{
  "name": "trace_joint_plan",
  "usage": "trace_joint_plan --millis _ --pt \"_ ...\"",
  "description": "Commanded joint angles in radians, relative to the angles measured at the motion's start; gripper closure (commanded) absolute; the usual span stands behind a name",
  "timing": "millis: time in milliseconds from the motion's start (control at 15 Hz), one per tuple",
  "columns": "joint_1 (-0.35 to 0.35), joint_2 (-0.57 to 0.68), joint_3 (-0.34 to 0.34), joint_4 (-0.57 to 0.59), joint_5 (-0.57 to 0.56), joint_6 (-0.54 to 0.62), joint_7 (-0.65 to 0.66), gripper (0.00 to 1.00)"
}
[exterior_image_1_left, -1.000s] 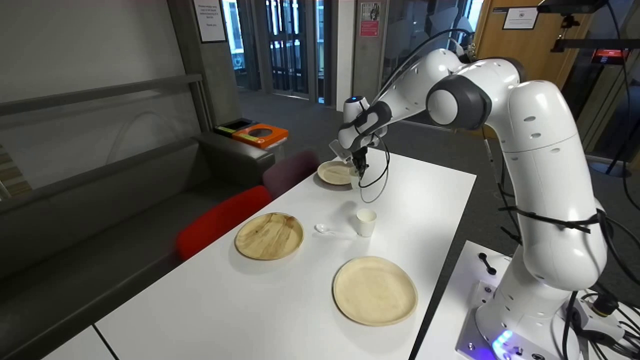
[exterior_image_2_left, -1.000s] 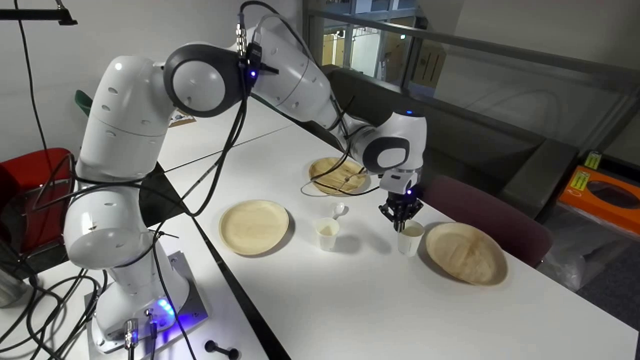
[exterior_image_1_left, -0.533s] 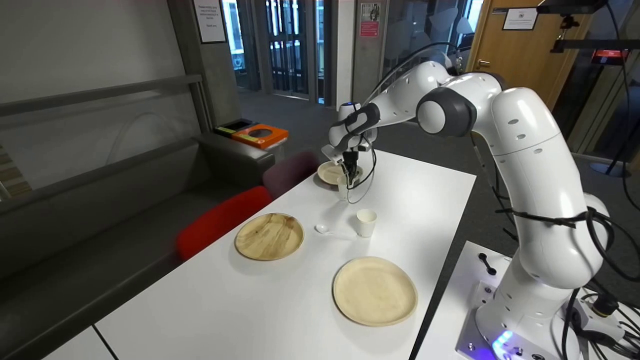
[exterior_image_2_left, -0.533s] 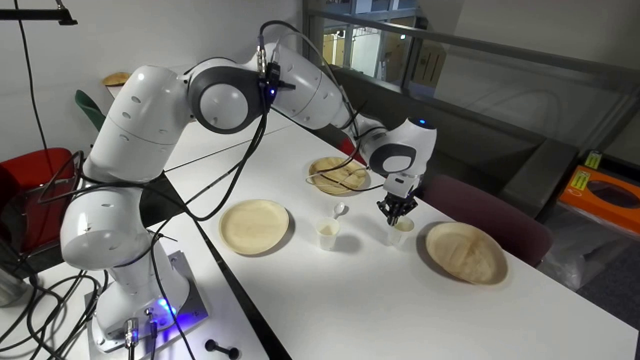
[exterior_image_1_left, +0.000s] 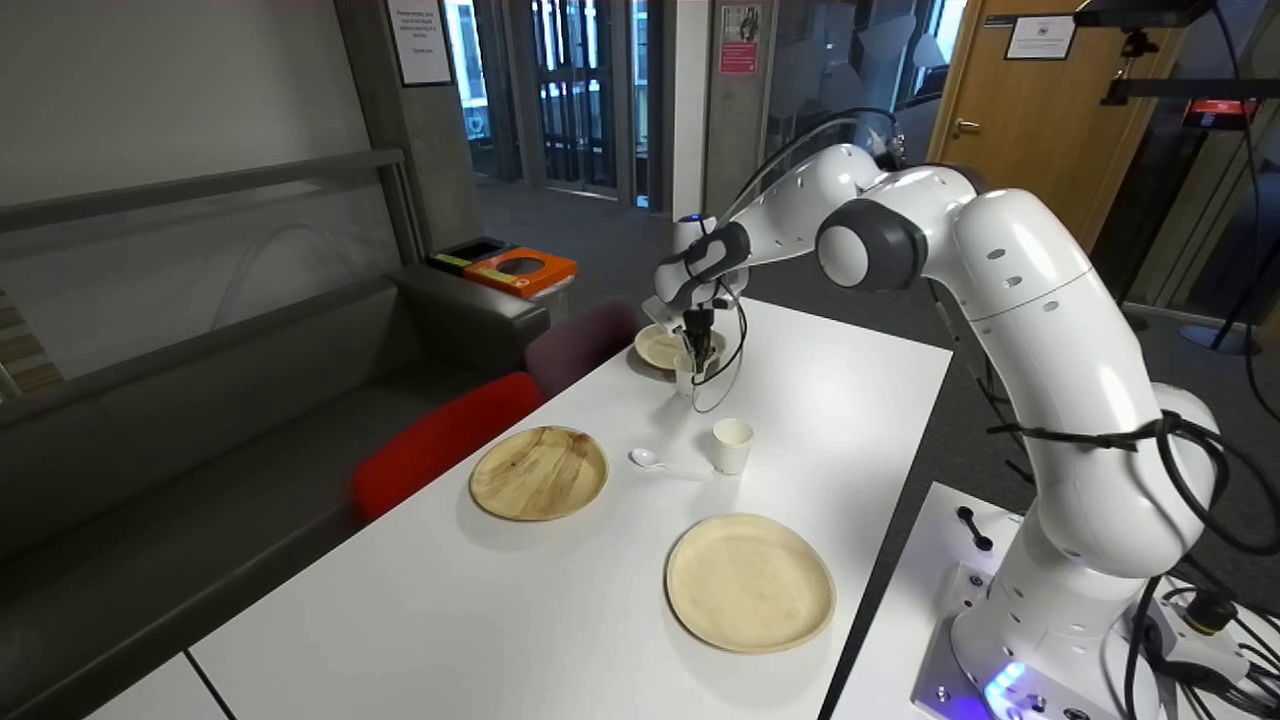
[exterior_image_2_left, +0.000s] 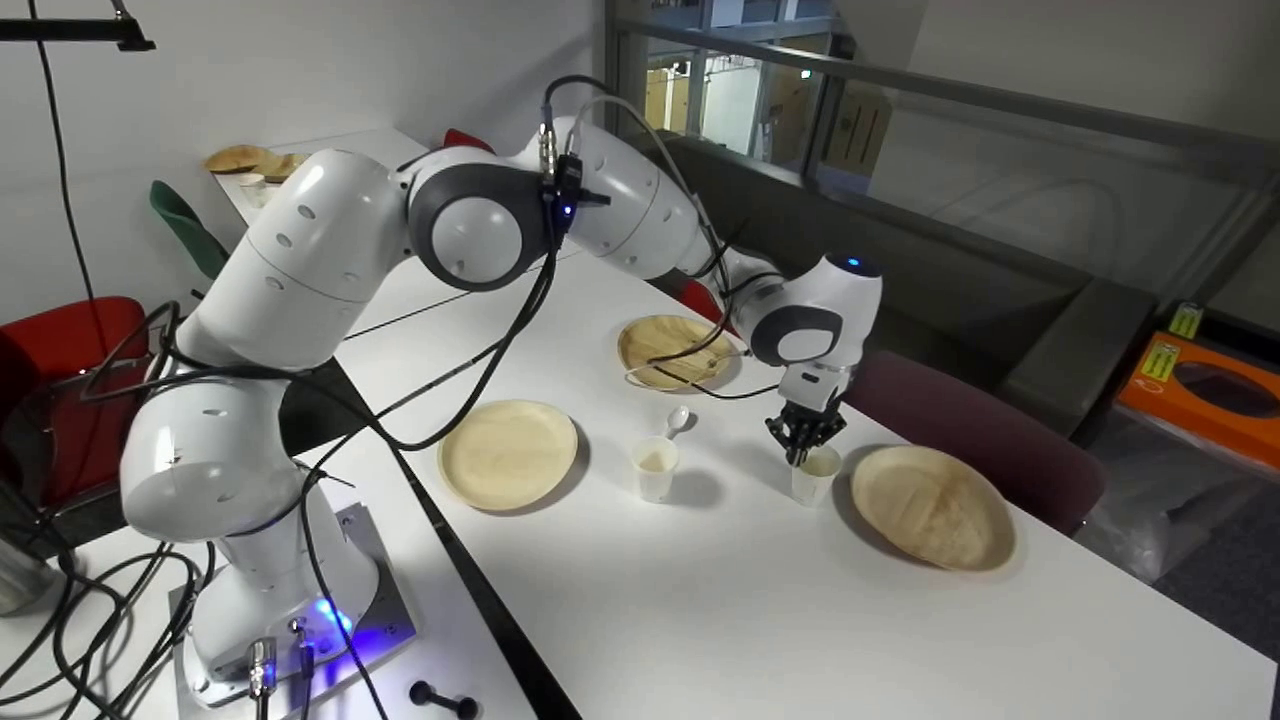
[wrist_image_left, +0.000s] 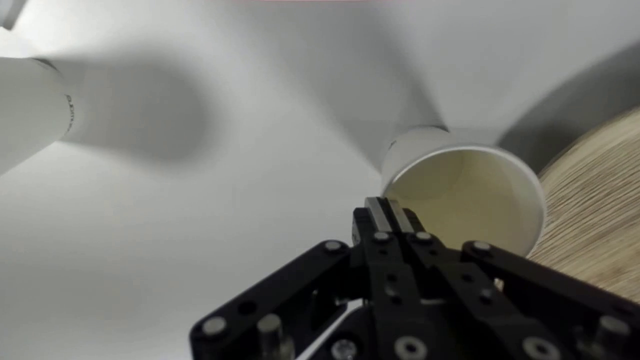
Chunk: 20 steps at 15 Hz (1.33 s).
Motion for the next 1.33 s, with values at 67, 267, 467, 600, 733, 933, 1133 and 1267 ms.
trace_joint_plan --millis 67,267,467,600,733,933,1133,1267 --pt "-0.013 0.024 0.011 0.046 0.006 -0.023 -0.037 0.64" --pt "-0.007 -0.078 0.025 -0.052 0.007 -0.001 -0.114 0.42" --pt "0.002 -0.203 0.022 -0.151 0.005 0.058 -0.194 0.2" --pt "0.004 -0.289 0.021 -0.213 0.004 0.101 -0.251 0.05" --pt "0.008 -0.389 0.027 -0.291 0.002 0.066 -0.319 0.0" --pt "0.038 -0.509 0.034 -0.429 -0.019 -0.034 -0.394 0.0" --pt "0.085 -0.606 0.032 -0.589 -0.109 -0.03 -0.407 0.0" --pt "0.11 -0.661 0.04 -0.701 -0.194 0.008 -0.395 0.0"
